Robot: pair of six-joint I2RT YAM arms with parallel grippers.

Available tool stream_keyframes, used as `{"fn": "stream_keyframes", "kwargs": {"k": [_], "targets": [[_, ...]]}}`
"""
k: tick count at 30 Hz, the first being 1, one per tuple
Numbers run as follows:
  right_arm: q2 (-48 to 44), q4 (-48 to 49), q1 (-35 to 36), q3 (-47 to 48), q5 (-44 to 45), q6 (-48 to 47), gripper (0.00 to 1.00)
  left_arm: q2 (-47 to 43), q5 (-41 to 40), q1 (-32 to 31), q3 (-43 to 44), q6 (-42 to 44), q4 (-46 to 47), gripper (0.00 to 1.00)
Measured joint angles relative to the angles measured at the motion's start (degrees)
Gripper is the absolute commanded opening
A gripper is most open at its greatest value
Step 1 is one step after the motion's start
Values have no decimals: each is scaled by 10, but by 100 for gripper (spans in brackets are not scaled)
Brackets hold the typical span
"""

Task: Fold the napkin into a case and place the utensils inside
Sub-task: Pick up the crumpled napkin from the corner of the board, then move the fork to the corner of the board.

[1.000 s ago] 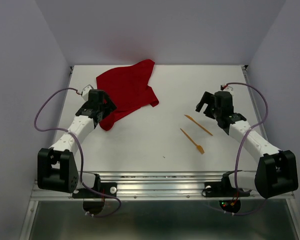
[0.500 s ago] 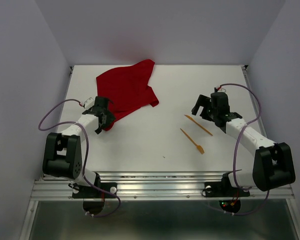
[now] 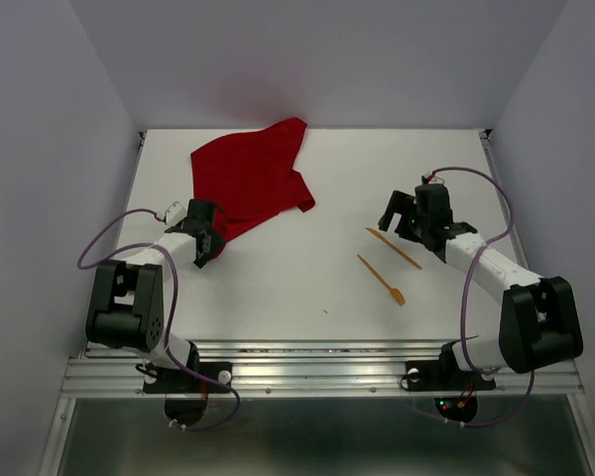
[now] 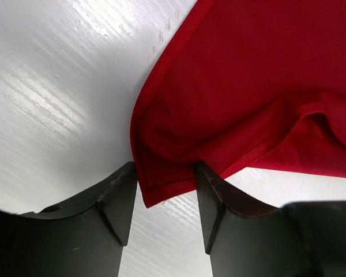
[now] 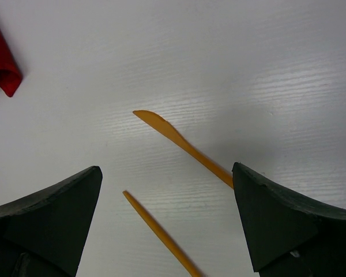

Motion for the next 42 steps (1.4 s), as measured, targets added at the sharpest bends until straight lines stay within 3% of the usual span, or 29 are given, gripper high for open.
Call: {"fn": "stream_keyframes", "kwargs": {"k": [3, 4, 5, 8, 13, 18, 21, 25, 28, 42], "targets": [[2, -9, 2, 2, 0, -6, 100, 3, -1, 0, -1, -2, 8, 28], [2, -13, 3, 2, 0, -8, 100, 5, 0, 0, -1, -3, 9, 8], [3, -19, 7, 3, 0, -10, 100, 6, 0, 0, -1, -3, 9, 0], [4, -35, 30, 4, 1, -14, 97, 7, 2, 0, -1, -1, 11, 0], [30, -69, 93, 4, 0, -16, 78, 6, 7, 0, 4, 2, 5, 0], [78, -113, 128, 4, 4, -16, 69, -19, 10, 0, 10, 7, -5, 0], [89, -136, 136, 4, 11, -16, 55, -38, 13, 0, 20, 10, -10, 0], [100, -150, 148, 9, 29, -19, 28, -45, 15, 0, 31, 12, -10, 0], [108, -160, 149, 15, 49, -15, 19, -46, 17, 0, 31, 12, -12, 0], [167, -185, 131, 79, 115, 7, 12, -55, 23, 0, 31, 15, -23, 0]]}}
